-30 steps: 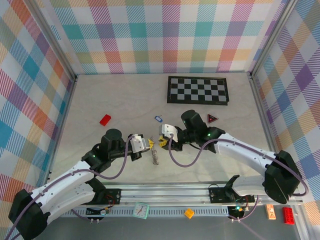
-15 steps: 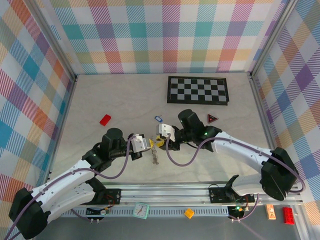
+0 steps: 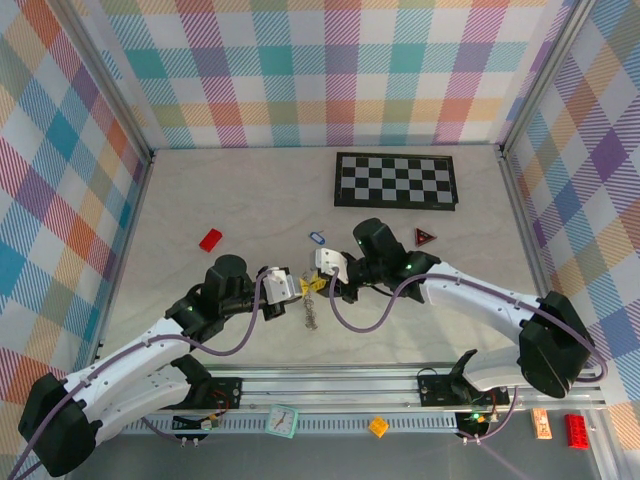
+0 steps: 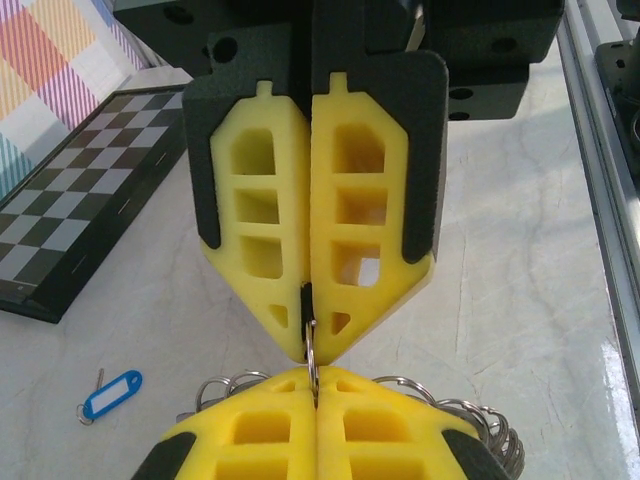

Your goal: Put the keys on the keyring

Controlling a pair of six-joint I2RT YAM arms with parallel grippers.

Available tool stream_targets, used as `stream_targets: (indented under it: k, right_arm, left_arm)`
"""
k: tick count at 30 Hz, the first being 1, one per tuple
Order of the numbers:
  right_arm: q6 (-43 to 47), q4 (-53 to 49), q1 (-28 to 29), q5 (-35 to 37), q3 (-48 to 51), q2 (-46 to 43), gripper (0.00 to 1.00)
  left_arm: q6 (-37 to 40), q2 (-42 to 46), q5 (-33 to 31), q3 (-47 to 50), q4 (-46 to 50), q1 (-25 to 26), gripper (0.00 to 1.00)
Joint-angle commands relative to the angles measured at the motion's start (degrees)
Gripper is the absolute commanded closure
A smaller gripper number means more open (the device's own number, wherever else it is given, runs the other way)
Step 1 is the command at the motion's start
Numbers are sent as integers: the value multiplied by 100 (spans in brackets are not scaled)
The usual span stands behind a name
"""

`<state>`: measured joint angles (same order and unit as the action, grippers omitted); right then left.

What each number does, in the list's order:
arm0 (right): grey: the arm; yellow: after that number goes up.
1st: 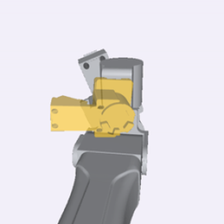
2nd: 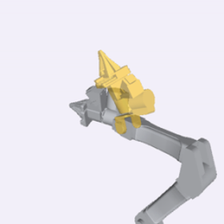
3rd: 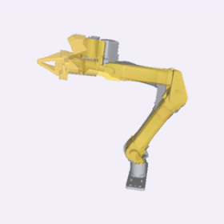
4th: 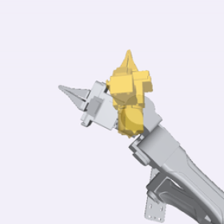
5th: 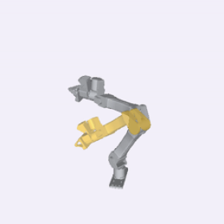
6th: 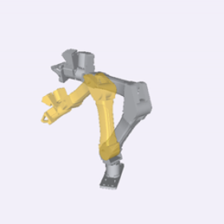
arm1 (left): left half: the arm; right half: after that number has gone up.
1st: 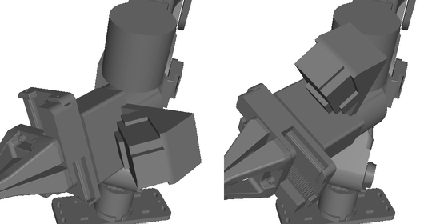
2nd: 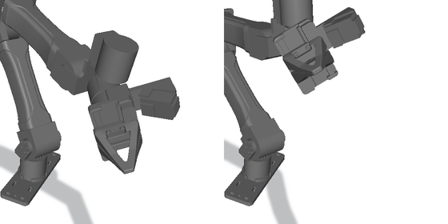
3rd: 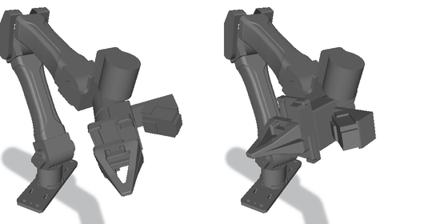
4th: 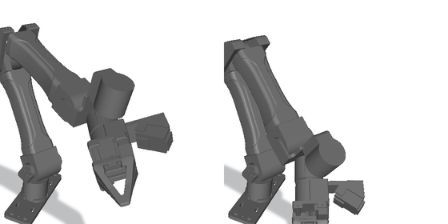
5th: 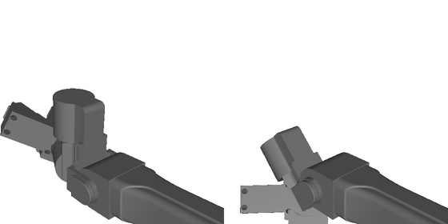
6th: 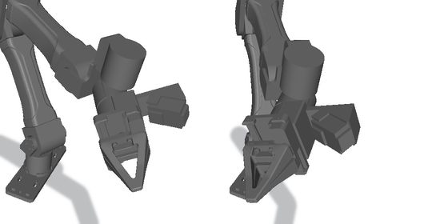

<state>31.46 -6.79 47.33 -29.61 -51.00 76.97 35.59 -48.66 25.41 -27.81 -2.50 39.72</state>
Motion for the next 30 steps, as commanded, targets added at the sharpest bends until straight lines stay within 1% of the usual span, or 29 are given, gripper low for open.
stream_targets:
  k: [1, 3, 4, 7, 20, 23, 29, 30]
  right_arm:
    - [145, -59, 66, -337, -239, 88, 94]
    - [152, -72, 65, -391, -260, 98, 99]
    - [158, -89, 62, -417, -262, 99, 100]
    - [158, -112, 63, -499, -282, 99, 100]
    - [123, -122, 70, -612, -283, 117, 100]
    - [117, -119, 74, -616, -275, 110, 100]
    - [47, -87, 59, -511, -244, 62, 100]
    - [-18, -3, 36, -446, -184, 7, 92]
  left_arm:
    - [-60, -17, 149, -204, -119, 79, 100]
    - [-109, -35, 117, -207, -140, 79, 100]
    - [-122, -42, 105, -207, -160, 79, 98]
    - [-158, -64, 87, -189, -216, 75, 95]
    - [-211, -144, 78, -172, -339, 79, 91]
    - [-202, -153, 87, -163, -352, 79, 92]
    - [-180, -95, 96, -164, -348, 78, 100]
    - [-178, -68, 72, -163, -347, 79, 100]
